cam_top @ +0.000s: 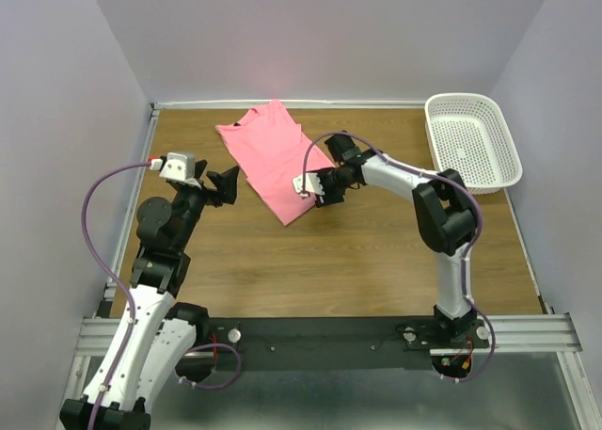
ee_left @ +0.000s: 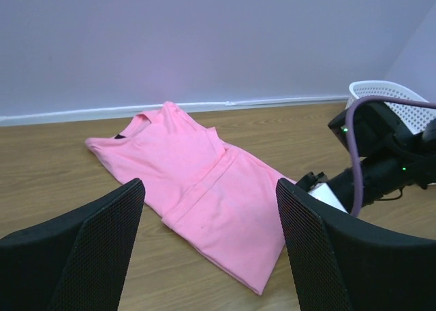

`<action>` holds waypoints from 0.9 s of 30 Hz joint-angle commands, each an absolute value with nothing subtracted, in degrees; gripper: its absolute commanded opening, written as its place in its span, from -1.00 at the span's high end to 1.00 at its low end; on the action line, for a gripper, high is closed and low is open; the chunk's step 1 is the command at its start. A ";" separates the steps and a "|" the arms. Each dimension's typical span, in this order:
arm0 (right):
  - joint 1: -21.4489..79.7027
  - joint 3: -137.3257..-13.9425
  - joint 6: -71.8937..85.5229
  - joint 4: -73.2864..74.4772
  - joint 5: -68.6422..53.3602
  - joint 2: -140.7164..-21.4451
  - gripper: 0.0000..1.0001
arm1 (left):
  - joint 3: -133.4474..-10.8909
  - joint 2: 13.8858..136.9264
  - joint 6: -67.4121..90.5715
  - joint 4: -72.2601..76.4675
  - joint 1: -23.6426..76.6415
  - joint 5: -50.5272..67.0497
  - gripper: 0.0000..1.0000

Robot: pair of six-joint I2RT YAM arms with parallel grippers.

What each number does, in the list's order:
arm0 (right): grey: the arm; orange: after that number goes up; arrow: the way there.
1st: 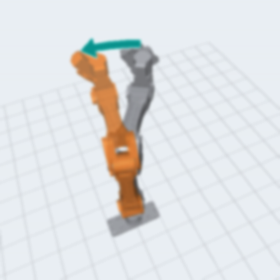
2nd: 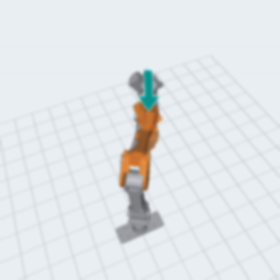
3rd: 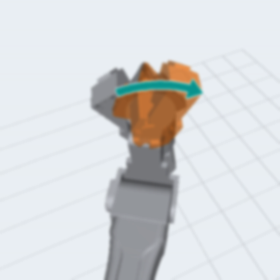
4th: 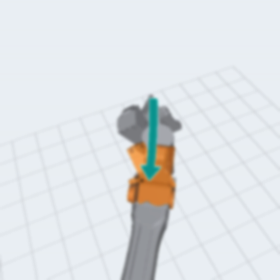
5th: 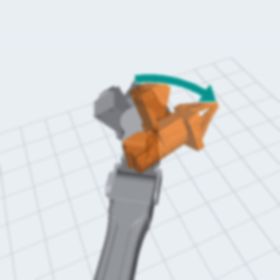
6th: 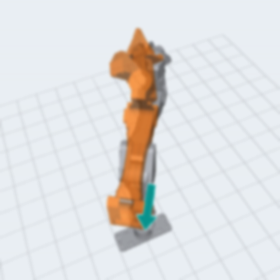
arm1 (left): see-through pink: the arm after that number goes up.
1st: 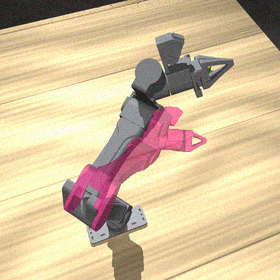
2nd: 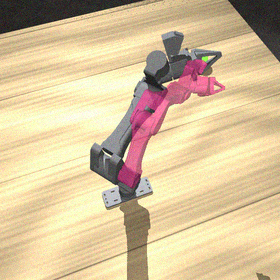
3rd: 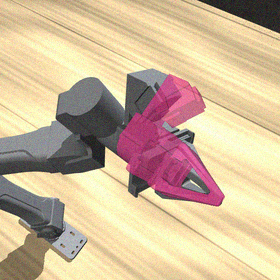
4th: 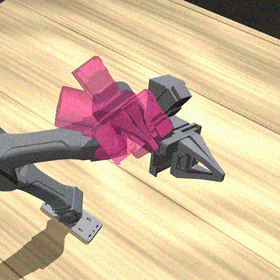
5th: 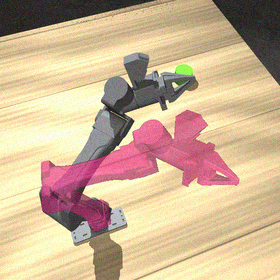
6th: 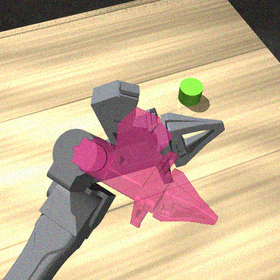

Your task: Fold and stack the t-shirts

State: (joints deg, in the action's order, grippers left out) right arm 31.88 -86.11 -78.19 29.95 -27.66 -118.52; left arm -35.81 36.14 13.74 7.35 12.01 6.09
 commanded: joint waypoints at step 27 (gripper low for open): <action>32.79 -51.24 -58.55 41.75 -31.81 -86.24 -0.13 | -34.81 36.38 -27.40 7.74 43.38 22.96 -0.68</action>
State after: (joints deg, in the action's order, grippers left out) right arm 32.99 -51.99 -66.48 36.84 -26.96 -91.94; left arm -38.44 33.45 -17.17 8.01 33.19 27.22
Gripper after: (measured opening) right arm 0.488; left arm 0.834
